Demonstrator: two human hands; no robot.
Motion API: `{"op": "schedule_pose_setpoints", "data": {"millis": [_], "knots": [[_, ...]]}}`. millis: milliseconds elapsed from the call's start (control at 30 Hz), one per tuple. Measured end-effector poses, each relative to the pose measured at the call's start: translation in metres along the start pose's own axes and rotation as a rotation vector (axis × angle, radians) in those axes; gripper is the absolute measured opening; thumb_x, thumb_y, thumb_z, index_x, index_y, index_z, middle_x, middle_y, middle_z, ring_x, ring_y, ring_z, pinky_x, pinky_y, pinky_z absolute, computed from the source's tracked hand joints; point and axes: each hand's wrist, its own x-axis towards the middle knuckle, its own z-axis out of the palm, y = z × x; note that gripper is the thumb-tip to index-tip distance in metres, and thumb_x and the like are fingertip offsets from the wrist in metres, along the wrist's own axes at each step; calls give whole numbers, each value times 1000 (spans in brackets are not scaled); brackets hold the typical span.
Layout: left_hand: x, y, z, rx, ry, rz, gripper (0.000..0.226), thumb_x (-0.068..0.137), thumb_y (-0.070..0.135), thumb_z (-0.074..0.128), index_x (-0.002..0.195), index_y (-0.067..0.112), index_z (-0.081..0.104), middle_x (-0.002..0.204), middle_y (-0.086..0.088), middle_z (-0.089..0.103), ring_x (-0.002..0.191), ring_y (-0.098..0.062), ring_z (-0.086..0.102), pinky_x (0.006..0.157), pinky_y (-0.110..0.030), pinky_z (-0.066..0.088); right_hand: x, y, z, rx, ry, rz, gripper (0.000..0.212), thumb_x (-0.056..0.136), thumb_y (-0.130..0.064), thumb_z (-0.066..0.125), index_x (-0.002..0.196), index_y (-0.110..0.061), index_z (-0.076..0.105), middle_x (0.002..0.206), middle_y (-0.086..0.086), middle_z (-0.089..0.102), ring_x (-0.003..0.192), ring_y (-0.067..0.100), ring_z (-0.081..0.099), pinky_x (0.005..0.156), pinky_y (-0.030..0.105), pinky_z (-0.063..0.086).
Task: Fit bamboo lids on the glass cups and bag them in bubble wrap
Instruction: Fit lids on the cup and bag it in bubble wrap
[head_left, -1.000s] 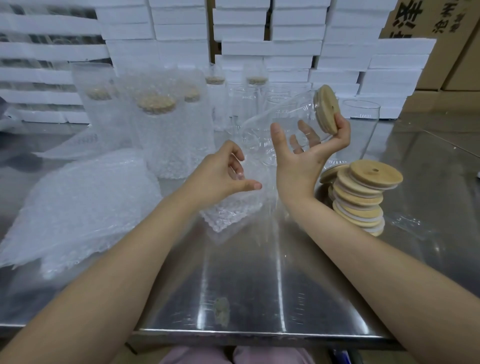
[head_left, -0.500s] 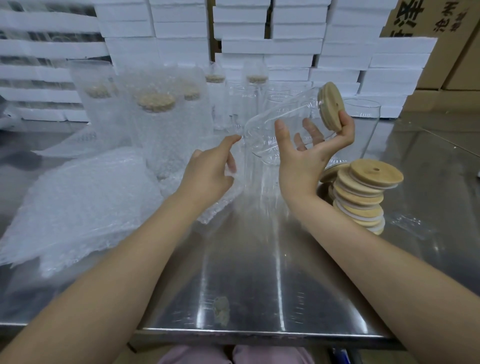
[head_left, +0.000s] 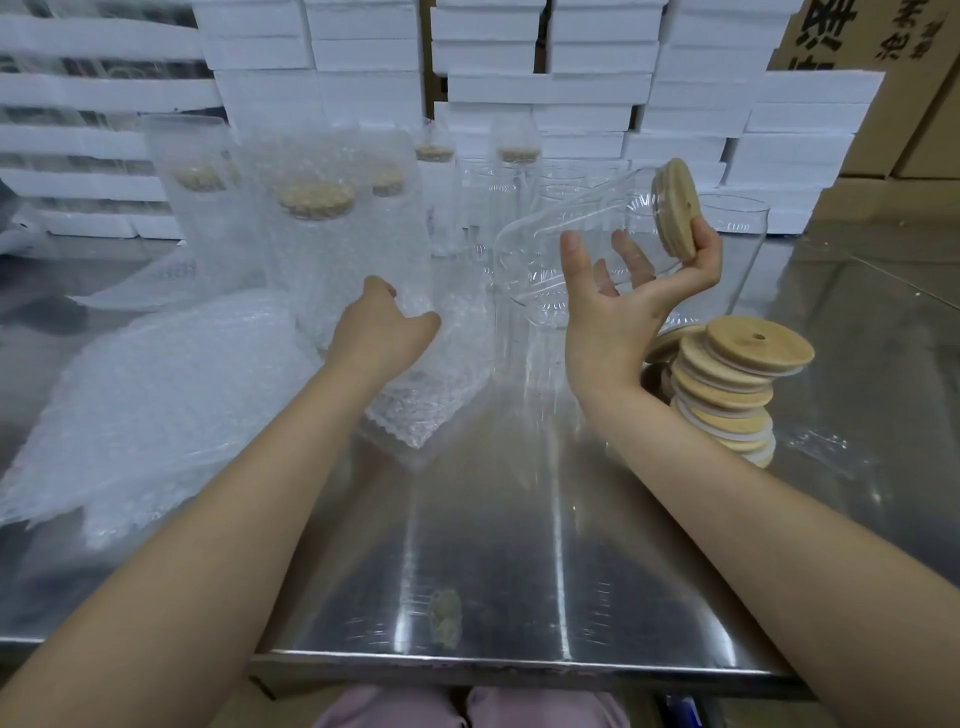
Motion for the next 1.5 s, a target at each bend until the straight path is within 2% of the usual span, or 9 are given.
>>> {"op": "schedule_pose_setpoints", "data": {"millis": [100,267,567,833,967,1067,1167,1233,1500], "knots": [[1,0,2,-131,-114,-38,53,85,27,64,132,12,43,104,-4,55,80,-17,52,66,-28,40,-1,-3,2,15,12,-21,83,76,-7,80,128,-24,18,128,-24,23,120,25,54,98,54,49],[-2,1,6,-283,-146,58,17,86,16,59,75,4,63,72,-8,61,51,-11,53,58,-22,40,-9,-8,8,44,-43,-60,81,73,1,80,121,-19,17,126,-17,28,120,32,54,95,61,47],[-4,6,8,-486,-115,-20,25,96,16,52,75,6,60,57,-5,57,36,-4,50,42,-14,41,-25,3,9,-12,-250,-136,81,63,-9,89,113,-18,25,137,25,25,125,46,44,96,48,51],[0,7,1,-697,23,-6,18,85,12,63,68,5,59,46,4,50,40,-9,47,42,-15,36,-16,17,-1,-194,-405,-252,79,64,-37,85,119,-26,29,136,17,30,116,37,55,83,33,56],[-1,11,0,-729,-36,107,14,87,21,67,78,10,68,59,8,54,51,-5,49,54,-17,40,-12,17,-3,-201,-372,-227,79,65,-38,83,119,-28,27,136,19,30,114,34,55,83,34,56],[-1,9,-2,-530,-56,345,11,85,36,71,96,32,69,105,14,61,93,3,58,85,-14,45,-10,12,-3,-146,-271,-164,77,66,-33,83,119,-26,28,136,14,31,107,23,59,83,37,56],[-4,-2,2,-59,-173,669,85,72,47,81,142,36,34,144,15,29,138,-6,25,114,-24,19,-8,6,-1,-68,-160,-85,79,68,-31,81,122,-23,24,130,-10,32,99,17,60,82,46,57],[-6,-5,9,80,-134,786,107,73,37,82,152,21,13,154,5,22,141,-11,19,115,-26,12,-8,4,1,-25,-128,-35,79,71,-26,82,124,-23,22,127,-16,29,98,20,60,80,48,57],[-4,-2,7,42,278,947,99,66,31,87,143,-2,33,145,-17,42,133,-28,37,112,-30,27,-19,-13,12,94,-145,47,77,76,-4,80,119,-22,19,130,2,28,107,35,60,83,23,55]]}}
